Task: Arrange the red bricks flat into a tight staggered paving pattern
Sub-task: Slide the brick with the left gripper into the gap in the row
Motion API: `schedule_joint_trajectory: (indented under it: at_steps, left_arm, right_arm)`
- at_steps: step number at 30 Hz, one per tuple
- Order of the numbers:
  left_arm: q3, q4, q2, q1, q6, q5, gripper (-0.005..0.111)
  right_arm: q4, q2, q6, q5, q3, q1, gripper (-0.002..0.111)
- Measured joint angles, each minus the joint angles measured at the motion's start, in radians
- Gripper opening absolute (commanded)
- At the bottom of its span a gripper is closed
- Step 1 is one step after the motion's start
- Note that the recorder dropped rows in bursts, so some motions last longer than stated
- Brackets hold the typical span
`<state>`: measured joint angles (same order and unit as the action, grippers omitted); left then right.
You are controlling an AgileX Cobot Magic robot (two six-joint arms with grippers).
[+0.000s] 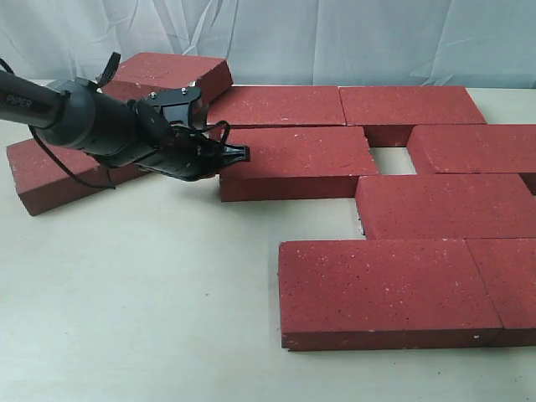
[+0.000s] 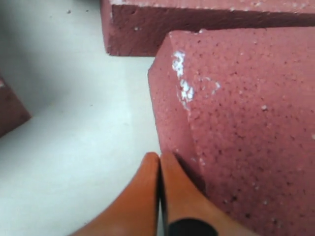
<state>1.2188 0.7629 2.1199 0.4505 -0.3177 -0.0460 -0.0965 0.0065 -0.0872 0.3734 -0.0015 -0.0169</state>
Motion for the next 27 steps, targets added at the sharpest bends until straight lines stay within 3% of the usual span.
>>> schedule_joint_trajectory:
  at_steps: [10, 20, 27]
  left_arm:
    - [0.045, 0.000, 0.000, 0.023, 0.000, -0.002, 0.000]
    - [0.072, 0.000, 0.002, 0.097, 0.000, 0.046, 0.000]
    - [0.074, 0.000, 0.015, 0.101, 0.000, 0.041, 0.000]
  right_arm:
    - [0.000, 0.000, 0.000, 0.000, 0.000, 0.000, -0.001]
    - [0.000, 0.000, 0.000, 0.000, 0.000, 0.000, -0.001]
    - [0.000, 0.000, 0.000, 0.000, 0.000, 0.000, -0.001]
